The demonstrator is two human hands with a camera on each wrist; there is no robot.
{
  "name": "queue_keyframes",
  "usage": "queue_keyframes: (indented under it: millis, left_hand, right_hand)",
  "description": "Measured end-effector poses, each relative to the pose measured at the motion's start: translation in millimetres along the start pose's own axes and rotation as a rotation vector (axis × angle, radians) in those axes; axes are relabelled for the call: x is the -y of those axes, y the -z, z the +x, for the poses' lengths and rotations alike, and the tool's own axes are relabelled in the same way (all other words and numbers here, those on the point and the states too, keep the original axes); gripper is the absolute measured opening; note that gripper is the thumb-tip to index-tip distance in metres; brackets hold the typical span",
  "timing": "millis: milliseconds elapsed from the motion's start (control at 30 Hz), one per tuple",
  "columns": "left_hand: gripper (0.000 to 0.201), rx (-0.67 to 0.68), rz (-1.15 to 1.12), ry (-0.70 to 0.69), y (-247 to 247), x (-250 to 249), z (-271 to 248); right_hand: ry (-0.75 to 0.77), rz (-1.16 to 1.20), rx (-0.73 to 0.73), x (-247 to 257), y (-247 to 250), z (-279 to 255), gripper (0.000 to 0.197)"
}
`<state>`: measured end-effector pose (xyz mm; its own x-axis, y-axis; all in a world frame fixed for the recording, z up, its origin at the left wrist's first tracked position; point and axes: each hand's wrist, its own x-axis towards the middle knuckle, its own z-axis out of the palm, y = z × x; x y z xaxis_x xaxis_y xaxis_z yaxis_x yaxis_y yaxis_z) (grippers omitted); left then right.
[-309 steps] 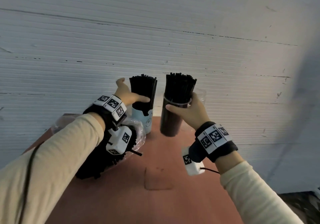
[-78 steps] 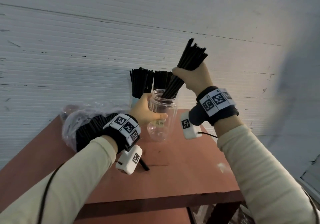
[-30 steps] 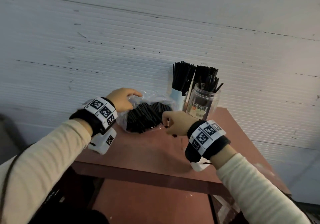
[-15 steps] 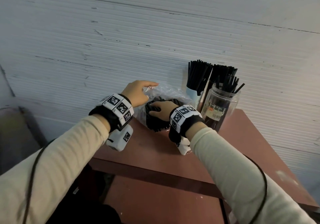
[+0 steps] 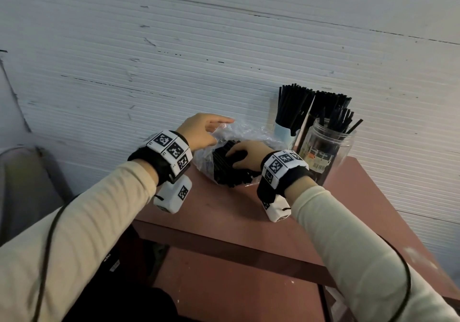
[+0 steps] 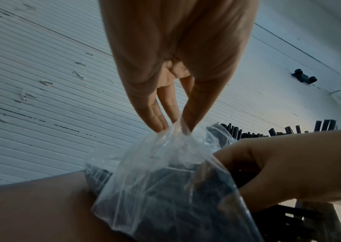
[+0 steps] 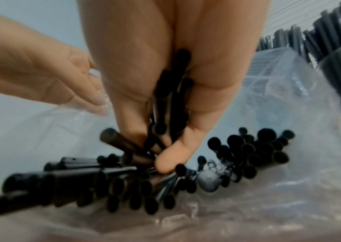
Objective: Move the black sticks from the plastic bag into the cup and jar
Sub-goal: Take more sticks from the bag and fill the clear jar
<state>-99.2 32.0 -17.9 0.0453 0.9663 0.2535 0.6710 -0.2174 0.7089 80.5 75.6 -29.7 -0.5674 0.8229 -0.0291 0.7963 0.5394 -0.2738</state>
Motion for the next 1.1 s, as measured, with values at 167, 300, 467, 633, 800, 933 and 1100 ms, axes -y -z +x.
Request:
queue_keyframes:
  millis: [167,300,467,633,800,933,1100]
  left_hand:
    - [0.067,0.012,-0.026,-0.013,-1.9,-1.9,-1.0]
    - [0.063,0.022,-0.022,-0.009,-6.8,-4.1,-4.9]
    - [0.059,-0.097,0.166,-0.143,-14.4,-21.9,-13.3]
    - [0.089,0.047,0.424,-0.345,-44.6,-47.6,-14.4]
    - [0.109,0.04,0.507,-0.457,-72.7,-67.3,-8.0]
    - [0.082,0.131,0.398,-0.491,-88.0,-83.1,-7.0]
    - [0.022,0.077,0.348,-0.437,-98.0,-102.8,-5.3]
  right_hand:
    - [0.008,0.046,-0.003,-5.1,12.9,-12.5,0.033]
    - [0.0,0.104,0.018,-12.0,24.4,-28.7,0.031]
    - [0.022,0.145,0.068,-22.7,48.6,-62.8,0.03]
    - [0.029,0.171,0.109,-31.0,70.8,-95.0,0.028]
    - [0.019,0.233,0.132,-41.0,80.7,-116.4,0.028]
    - [0.03,0.261,0.124,-44.5,84.8,-134.6,0.029]
    - [0.059,0.177,0.042,-40.7,98.9,-159.4,0.042]
